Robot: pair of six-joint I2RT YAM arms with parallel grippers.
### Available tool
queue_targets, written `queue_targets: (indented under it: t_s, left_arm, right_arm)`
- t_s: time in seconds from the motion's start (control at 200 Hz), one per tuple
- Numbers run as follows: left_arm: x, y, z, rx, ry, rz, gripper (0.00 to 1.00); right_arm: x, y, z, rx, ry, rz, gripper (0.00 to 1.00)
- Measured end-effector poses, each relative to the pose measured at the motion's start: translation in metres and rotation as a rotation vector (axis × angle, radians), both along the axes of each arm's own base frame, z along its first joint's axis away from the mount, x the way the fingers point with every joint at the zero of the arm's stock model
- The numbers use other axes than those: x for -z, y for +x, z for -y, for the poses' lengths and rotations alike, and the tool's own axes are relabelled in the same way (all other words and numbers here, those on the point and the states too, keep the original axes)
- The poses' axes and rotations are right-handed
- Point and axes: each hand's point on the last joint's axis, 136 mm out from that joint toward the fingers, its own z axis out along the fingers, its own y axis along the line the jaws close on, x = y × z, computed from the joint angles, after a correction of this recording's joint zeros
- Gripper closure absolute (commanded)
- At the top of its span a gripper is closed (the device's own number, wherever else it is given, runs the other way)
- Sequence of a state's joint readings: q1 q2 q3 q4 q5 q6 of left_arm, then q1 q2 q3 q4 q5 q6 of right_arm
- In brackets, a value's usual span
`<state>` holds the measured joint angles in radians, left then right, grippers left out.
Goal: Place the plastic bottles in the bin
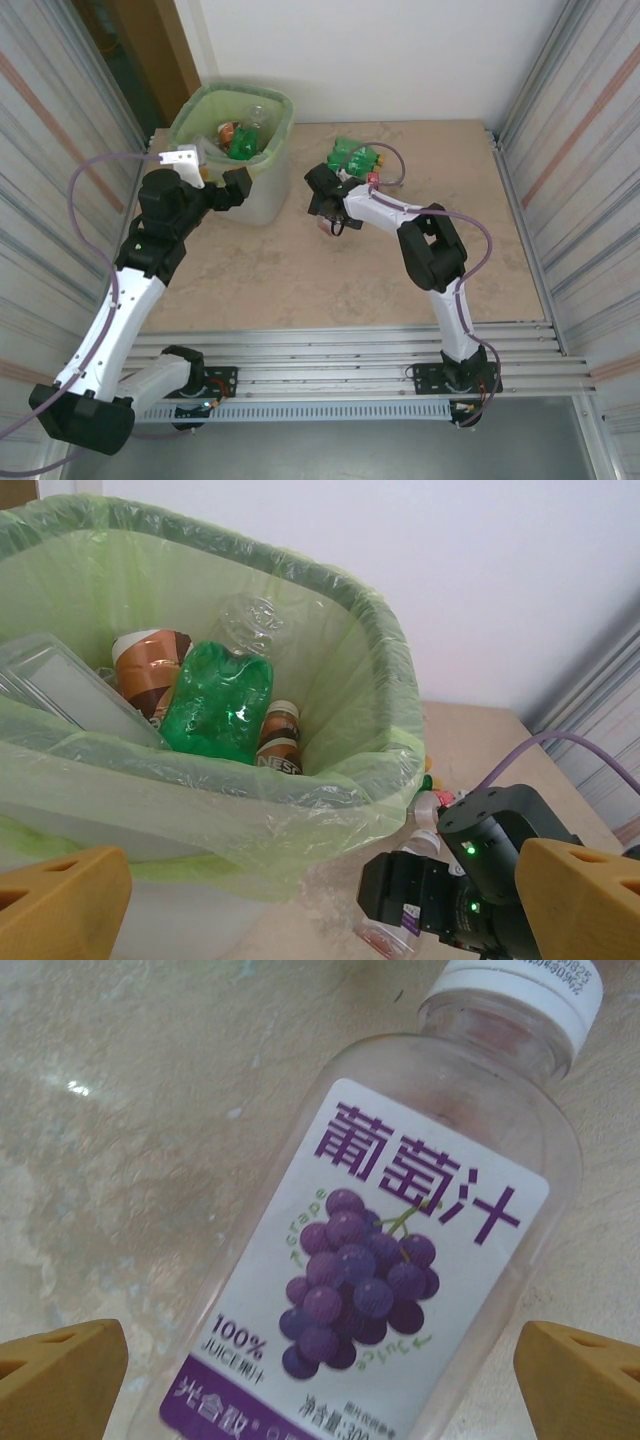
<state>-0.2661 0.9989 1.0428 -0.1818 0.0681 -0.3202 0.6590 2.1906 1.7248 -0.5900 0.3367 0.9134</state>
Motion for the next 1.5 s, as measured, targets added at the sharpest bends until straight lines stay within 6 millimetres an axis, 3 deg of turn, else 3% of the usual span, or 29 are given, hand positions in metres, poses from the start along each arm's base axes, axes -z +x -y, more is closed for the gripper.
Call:
queue_targets:
  t_s: [0.381,0.726,0.807,1.007,1.122,1.323,1.498]
  left_arm:
    - [0.005,0.0,0.002,0.008,-0.009,-0.015,0.01]
    - [0.009,0.002,0.002,0.006,-0.013,-0.027,0.01]
    - [0.011,0.003,0.003,0.006,-0.013,-0.032,0.01]
    - [0.017,0.005,0.003,0.005,-0.012,-0.045,0.01]
    - [0.017,0.005,0.004,0.008,-0.014,-0.046,0.01]
    - [0.017,0.005,0.005,0.011,-0.018,-0.047,0.01]
    - [0.017,0.005,0.006,0.012,-0.025,-0.05,0.01]
  right_arm:
    - [0.031,0.005,0.007,0.018,-0.03,-0.048,0.01]
    - [0.033,0.0,0.01,-0.01,-0.038,-0.044,0.2]
    - [0.033,-0.004,0.011,-0.023,-0.05,-0.039,0.28]
    - [0.033,-0.03,0.001,-0.1,-0.076,-0.046,0.52]
    - [0.032,-0.047,-0.006,-0.149,-0.088,-0.052,0.59]
    - [0.017,-0.076,-0.006,-0.251,-0.117,-0.032,0.65]
    - [-0.03,-0.09,-0.01,-0.33,-0.089,0.1,0.71]
